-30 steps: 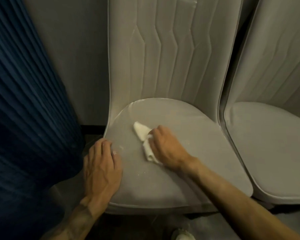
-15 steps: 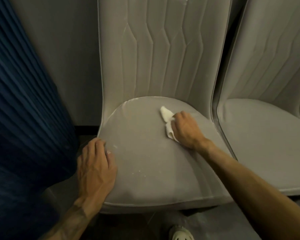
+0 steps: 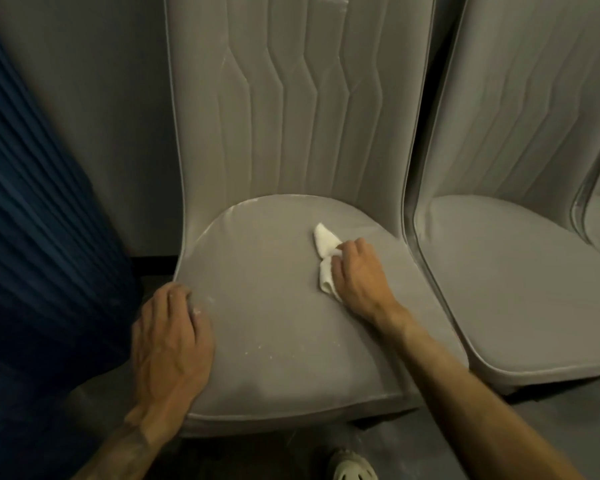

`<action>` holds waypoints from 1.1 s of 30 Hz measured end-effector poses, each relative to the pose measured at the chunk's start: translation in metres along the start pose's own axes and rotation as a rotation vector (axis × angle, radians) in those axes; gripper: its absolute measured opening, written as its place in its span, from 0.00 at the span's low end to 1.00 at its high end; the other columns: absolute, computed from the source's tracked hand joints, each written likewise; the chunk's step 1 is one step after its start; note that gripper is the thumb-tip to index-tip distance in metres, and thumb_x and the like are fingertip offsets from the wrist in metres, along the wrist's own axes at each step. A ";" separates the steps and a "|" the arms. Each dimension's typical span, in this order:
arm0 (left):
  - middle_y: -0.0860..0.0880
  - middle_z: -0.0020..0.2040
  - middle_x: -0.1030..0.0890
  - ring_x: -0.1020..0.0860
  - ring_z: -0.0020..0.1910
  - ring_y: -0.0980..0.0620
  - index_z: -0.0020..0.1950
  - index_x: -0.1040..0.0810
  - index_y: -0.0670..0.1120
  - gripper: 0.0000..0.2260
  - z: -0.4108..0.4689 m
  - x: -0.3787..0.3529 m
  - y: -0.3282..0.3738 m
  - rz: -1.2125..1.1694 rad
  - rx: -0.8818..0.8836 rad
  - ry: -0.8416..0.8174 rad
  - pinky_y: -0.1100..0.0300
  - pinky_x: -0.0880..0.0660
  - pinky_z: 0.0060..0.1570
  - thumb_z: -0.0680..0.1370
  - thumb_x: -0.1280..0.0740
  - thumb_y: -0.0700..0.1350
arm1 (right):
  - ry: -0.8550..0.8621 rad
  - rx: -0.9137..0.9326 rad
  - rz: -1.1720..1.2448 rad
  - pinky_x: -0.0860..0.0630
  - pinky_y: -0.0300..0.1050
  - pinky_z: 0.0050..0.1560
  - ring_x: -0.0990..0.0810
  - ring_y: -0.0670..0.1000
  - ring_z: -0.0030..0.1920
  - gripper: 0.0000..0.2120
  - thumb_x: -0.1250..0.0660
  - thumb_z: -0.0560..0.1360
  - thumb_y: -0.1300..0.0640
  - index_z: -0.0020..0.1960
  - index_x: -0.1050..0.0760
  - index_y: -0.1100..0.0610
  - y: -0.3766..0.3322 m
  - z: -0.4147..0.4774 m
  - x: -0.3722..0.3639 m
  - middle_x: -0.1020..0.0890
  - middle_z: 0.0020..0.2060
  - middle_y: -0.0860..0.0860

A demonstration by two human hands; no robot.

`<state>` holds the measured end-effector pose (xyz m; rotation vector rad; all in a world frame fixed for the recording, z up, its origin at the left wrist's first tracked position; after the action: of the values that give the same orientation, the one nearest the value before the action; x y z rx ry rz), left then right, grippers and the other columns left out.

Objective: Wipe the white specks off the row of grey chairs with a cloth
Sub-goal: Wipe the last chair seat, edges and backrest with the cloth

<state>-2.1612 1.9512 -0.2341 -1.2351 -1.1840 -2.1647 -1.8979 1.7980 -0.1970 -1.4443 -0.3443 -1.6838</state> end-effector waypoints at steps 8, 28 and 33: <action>0.42 0.65 0.26 0.26 0.61 0.40 0.63 0.28 0.44 0.09 0.000 -0.001 0.000 0.006 0.006 -0.018 0.41 0.28 0.60 0.85 0.40 0.45 | -0.108 0.246 0.083 0.31 0.58 0.52 0.27 0.62 0.47 0.11 0.41 0.83 0.57 0.51 0.27 0.64 -0.048 -0.035 -0.010 0.25 0.47 0.61; 0.39 0.67 0.27 0.26 0.60 0.37 0.62 0.28 0.41 0.13 -0.004 0.005 0.010 0.059 -0.022 -0.020 0.40 0.27 0.56 0.85 0.45 0.48 | 0.051 0.075 0.080 0.30 0.56 0.44 0.28 0.58 0.43 0.06 0.38 0.80 0.56 0.49 0.26 0.58 -0.105 -0.107 -0.018 0.26 0.44 0.56; 0.38 0.66 0.26 0.26 0.59 0.36 0.61 0.28 0.41 0.09 -0.004 0.002 0.005 0.073 -0.039 0.003 0.40 0.28 0.55 0.84 0.39 0.44 | -0.032 0.091 0.043 0.30 0.59 0.47 0.27 0.61 0.45 0.09 0.40 0.82 0.55 0.51 0.25 0.60 -0.065 -0.105 -0.001 0.25 0.46 0.58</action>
<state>-2.1605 1.9451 -0.2310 -1.2704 -1.0829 -2.1452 -2.0165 1.7637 -0.2077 -1.4028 -0.3996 -1.5917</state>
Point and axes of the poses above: each hand's wrist, its own z-axis towards the middle knuckle, its own x-axis out of the back of the hand, y = z × x, the point moved 6 cm from there along z, towards the middle knuckle
